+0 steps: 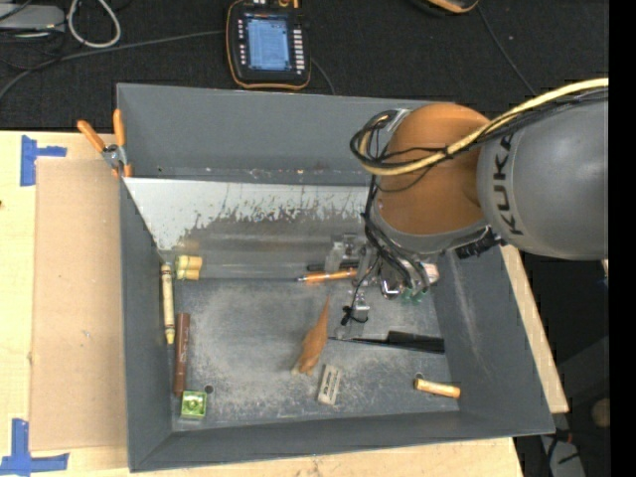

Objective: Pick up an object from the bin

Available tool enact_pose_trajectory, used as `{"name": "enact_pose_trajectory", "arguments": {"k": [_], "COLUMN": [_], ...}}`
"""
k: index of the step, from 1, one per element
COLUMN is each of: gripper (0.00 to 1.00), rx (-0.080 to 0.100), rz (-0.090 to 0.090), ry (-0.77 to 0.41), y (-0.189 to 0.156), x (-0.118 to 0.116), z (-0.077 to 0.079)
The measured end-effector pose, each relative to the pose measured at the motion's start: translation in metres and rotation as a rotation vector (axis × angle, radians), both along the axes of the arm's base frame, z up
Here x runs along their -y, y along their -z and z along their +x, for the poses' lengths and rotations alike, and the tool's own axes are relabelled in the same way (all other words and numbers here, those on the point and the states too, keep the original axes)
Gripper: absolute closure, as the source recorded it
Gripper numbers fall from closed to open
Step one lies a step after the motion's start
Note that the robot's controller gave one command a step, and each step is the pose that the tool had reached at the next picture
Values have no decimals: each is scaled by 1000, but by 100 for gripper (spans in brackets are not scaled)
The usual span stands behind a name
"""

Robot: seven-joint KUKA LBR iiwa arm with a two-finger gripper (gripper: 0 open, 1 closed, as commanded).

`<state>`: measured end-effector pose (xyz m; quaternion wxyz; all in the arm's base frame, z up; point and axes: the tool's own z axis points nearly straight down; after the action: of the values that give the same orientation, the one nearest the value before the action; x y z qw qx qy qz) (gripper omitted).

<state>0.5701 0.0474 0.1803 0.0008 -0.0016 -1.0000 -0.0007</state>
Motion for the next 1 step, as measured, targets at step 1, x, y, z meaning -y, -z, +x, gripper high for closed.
{"name": "enact_pose_trajectory", "arguments": {"k": [1], "gripper": [100], "rx": [0], "rz": [0], "ry": [0], "y": [0], "x": [0], "z": [0]}}
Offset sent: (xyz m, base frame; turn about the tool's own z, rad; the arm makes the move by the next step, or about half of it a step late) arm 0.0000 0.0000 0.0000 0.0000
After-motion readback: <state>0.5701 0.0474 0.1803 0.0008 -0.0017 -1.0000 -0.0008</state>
